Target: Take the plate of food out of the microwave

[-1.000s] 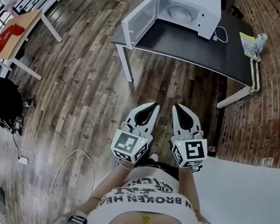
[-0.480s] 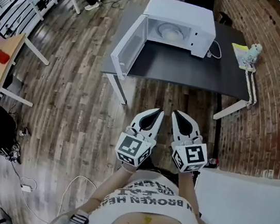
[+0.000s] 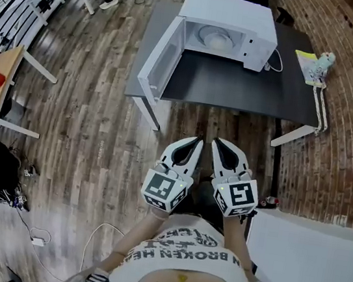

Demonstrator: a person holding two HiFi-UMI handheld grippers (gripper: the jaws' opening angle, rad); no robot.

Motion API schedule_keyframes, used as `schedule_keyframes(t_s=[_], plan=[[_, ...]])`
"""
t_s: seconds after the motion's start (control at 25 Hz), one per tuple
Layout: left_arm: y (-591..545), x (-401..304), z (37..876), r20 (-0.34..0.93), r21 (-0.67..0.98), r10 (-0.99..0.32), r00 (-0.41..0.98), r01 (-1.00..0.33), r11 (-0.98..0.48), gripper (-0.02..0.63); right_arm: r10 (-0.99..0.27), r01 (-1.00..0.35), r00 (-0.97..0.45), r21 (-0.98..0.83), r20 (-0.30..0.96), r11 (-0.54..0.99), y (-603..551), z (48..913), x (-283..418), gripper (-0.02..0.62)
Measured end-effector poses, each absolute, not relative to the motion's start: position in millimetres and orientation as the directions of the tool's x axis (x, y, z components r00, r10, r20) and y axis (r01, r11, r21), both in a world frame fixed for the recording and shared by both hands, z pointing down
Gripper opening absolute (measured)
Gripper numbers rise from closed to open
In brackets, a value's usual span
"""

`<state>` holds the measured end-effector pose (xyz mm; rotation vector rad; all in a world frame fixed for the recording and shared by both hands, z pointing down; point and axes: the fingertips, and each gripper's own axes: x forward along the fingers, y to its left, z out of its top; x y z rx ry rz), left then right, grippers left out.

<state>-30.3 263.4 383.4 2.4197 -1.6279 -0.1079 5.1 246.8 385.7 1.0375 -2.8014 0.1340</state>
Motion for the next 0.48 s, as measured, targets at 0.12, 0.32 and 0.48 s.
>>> schedule_keyframes(t_s=[0.12, 0.32, 0.48], plan=[[247.2, -34.4, 387.3, 0.071, 0.232, -0.922, 0.381, -0.905, -0.356, 0.006, -0.635, -0.65, -0.752, -0.035, 0.181, 0.759, 229.0, 388.9, 0.0, 0.008], [201.2, -40.7, 392.0, 0.074, 0.238, -0.929, 0.363, -0.911, -0.337, 0.006, -0.607, -0.622, -0.777, -0.049, 0.165, 0.782, 181.3, 391.1, -9.7, 0.009], [151.2, -43.8, 389.3, 0.074, 0.233, -0.934, 0.35, -0.917, -0.325, 0.006, -0.578, -0.591, -0.802, -0.061, 0.151, 0.804, 128.4, 389.5, -18.6, 0.008]])
